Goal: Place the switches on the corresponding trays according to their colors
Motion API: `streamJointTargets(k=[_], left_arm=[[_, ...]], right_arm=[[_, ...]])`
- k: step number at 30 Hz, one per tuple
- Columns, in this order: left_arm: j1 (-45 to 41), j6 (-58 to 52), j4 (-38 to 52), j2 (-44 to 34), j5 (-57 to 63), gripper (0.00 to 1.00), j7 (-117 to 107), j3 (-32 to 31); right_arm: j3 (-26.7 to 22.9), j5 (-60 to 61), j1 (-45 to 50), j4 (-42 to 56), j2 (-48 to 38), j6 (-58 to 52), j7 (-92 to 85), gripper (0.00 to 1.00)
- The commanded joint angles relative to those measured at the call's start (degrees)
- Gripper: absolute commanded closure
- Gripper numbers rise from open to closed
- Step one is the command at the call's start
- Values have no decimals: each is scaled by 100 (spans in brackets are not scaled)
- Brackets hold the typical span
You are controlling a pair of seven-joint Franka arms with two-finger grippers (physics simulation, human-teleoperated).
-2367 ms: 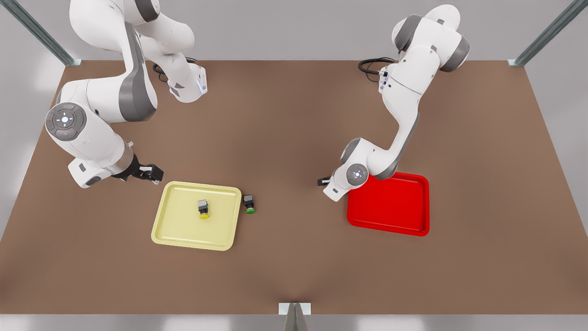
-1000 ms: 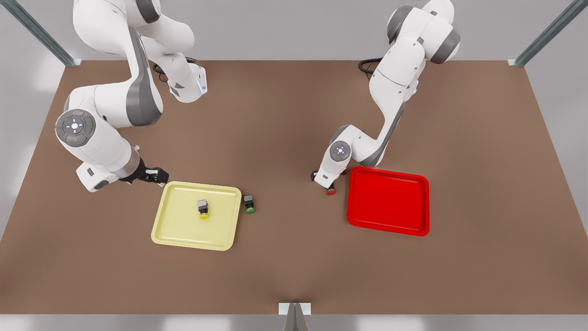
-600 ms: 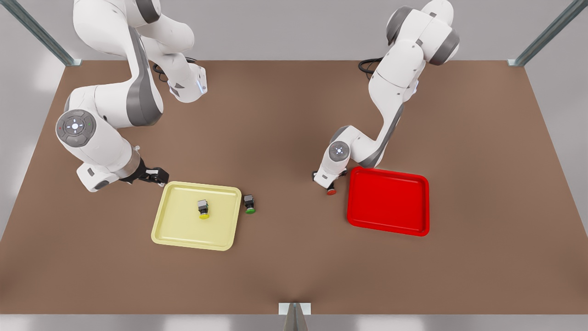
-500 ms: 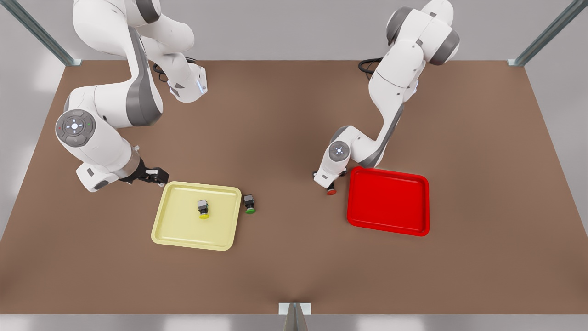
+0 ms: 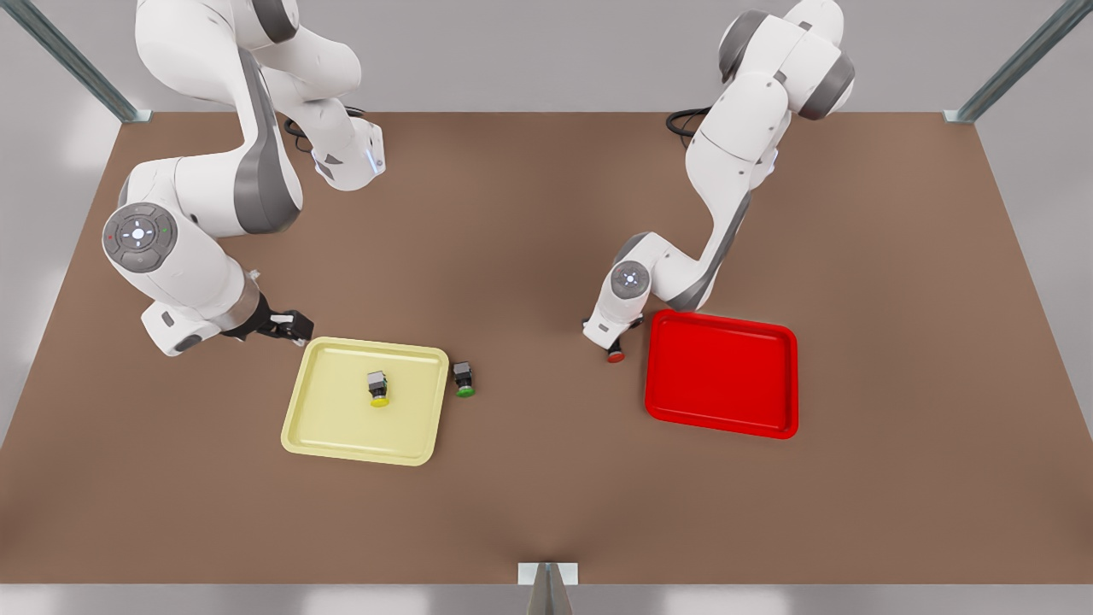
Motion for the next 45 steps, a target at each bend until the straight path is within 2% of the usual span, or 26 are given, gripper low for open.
streamJointTargets(k=[1,6,9,16,21,26,27,28,33,35,36,37,40,44,45], left_arm=[[0,0,0,0,-3,51,2,0],[0,-17,0,-61,-12,51,2,-18],[70,-202,-88,-430,-12,51,11,-26],[1256,-984,132,-1020,15,51,1583,-62],[1968,-1089,281,-958,226,51,2366,-53],[2083,-984,281,-668,261,51,2463,-53],[2091,-949,273,-633,261,45,2463,-53],[2100,-923,255,-589,252,0,2463,-53],[2048,-914,246,-633,252,0,2436,-53],[1986,-1002,281,-879,252,0,2401,-61],[1995,-1343,395,-1133,252,0,2401,-140],[1995,-2143,825,-1388,252,0,2393,-228],[2083,-4727,2873,-1634,226,0,2463,-483],[2197,-5651,2865,-2856,182,0,3746,-141],[2179,-5818,2856,-3085,68,0,4263,246]], right_arm=[[-8,0,0,0,0,0,9,0],[-8,0,0,0,0,9,0,0],[1,0,9,0,0,9,9,0],[1,0,0,0,0,0,0,0],[1,0,9,0,0,-9,9,0],[-8,0,9,-9,0,0,9,0],[1,0,9,-9,0,0,9,0],[-8,0,9,-9,0,0,0,0],[1,0,9,-9,0,9,9,0],[1,0,9,-9,0,9,0,0],[1,0,9,-9,0,9,0,0],[1,0,9,-9,0,9,9,0],[1,0,9,-9,0,0,9,0],[1,0,9,-9,0,9,9,0],[1,0,9,-9,0,9,0,0]])
